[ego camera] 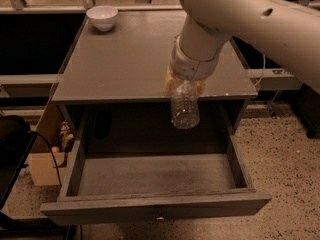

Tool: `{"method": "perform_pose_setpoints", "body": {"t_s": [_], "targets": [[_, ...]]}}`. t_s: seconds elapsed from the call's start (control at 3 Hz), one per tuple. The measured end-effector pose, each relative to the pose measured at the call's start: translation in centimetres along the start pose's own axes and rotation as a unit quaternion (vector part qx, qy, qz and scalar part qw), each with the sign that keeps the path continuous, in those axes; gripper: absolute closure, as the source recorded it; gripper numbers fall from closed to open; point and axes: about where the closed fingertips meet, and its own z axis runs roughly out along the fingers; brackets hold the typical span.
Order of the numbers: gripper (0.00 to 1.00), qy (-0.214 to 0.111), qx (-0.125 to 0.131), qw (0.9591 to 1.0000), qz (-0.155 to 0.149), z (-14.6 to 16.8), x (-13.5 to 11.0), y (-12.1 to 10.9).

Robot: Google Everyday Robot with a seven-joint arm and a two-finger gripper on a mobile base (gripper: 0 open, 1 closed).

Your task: Pick water bottle from top drawer and place on counter

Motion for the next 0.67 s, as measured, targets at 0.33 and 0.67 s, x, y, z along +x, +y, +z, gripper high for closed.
{"method": "perform_pose_setpoints", "body": {"t_s": [0.33, 0.67], "targets": [[1.0, 0.007, -0.013, 0.9999, 0.006, 0.1, 2.7, -0.1], [1.0, 0.024, -0.024, 0.9992, 0.02, 1.1, 4.9, -0.4]]}}
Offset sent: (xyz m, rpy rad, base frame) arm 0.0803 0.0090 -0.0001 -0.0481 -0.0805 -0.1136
